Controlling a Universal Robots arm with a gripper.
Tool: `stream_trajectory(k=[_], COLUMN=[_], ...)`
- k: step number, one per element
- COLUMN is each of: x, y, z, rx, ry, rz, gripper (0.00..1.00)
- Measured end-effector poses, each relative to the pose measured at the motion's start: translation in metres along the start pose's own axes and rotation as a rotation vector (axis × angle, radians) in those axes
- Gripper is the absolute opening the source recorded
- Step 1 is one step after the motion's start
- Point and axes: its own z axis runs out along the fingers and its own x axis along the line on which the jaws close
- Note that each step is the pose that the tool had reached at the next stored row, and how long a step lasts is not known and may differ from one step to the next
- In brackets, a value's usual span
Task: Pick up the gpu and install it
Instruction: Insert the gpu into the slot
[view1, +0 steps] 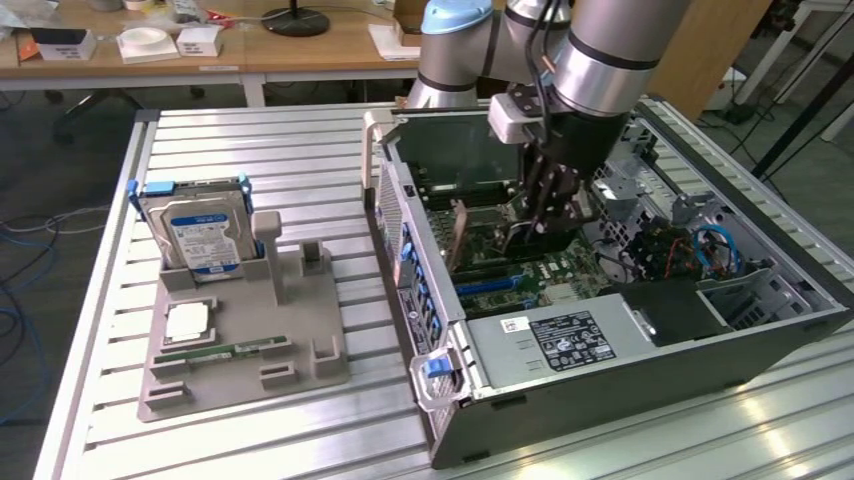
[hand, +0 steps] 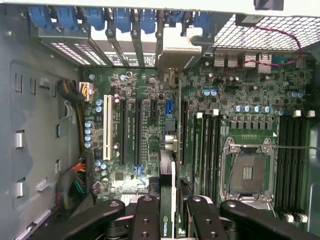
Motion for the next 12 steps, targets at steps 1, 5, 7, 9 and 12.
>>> stream_trajectory(k=[1,5,7,9,12], x=[0.0,0.0002,0.0002,0.0003,0.0003], y=[0.0007,0.0033,0.0046,0.0056,0.0056], z=[0.0012,0.0052,0.0071,0.0083,0.0084], rx=[0.0,-0.0001,-0.0001,-0.0001,-0.0002], ry=[0.0,0.0,0.0,0.0001,0.0003], rz=[-0.001,-0.003,-0.004,-0.004,-0.004], gripper=[0.26,0.26,0.26,0.26,0.26])
